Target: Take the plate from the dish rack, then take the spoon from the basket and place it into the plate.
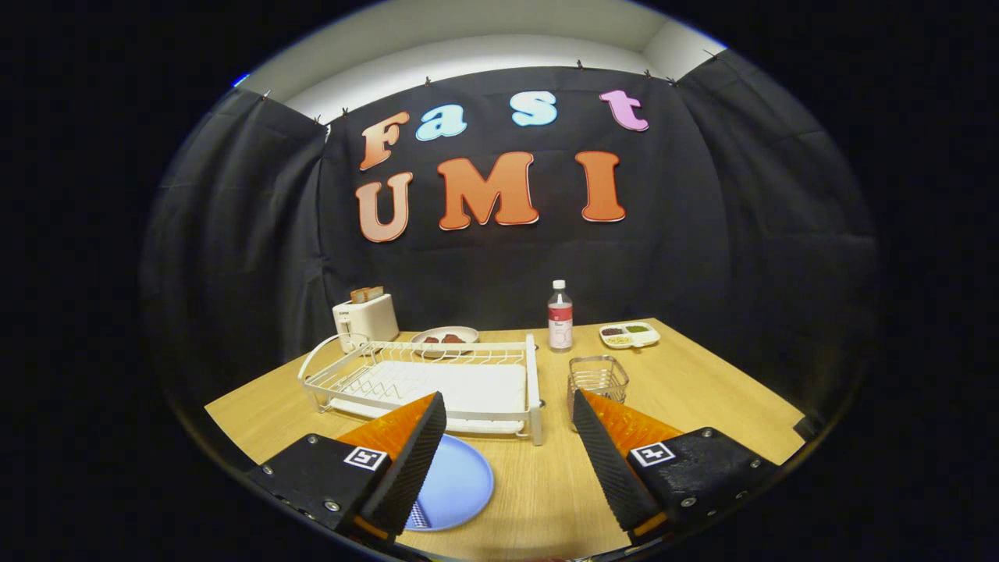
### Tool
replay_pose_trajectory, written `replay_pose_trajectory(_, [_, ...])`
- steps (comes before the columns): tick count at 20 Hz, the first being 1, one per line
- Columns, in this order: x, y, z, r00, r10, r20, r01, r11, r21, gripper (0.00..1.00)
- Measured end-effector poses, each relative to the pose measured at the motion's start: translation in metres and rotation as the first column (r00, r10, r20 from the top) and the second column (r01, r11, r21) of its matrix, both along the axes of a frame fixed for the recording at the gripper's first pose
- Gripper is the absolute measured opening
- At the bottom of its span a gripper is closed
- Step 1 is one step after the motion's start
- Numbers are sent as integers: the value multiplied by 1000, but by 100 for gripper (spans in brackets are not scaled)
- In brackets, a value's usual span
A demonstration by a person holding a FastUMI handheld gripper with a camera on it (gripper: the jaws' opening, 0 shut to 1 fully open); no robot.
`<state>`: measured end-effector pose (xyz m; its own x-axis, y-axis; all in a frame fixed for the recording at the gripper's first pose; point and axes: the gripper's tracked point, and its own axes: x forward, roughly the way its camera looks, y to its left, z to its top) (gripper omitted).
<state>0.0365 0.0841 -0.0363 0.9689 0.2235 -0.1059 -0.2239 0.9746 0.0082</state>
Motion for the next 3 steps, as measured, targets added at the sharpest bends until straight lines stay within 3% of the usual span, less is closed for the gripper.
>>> replay_pose_trajectory(3, [-6,-31,14,999,-45,30,46,998,-36,97])
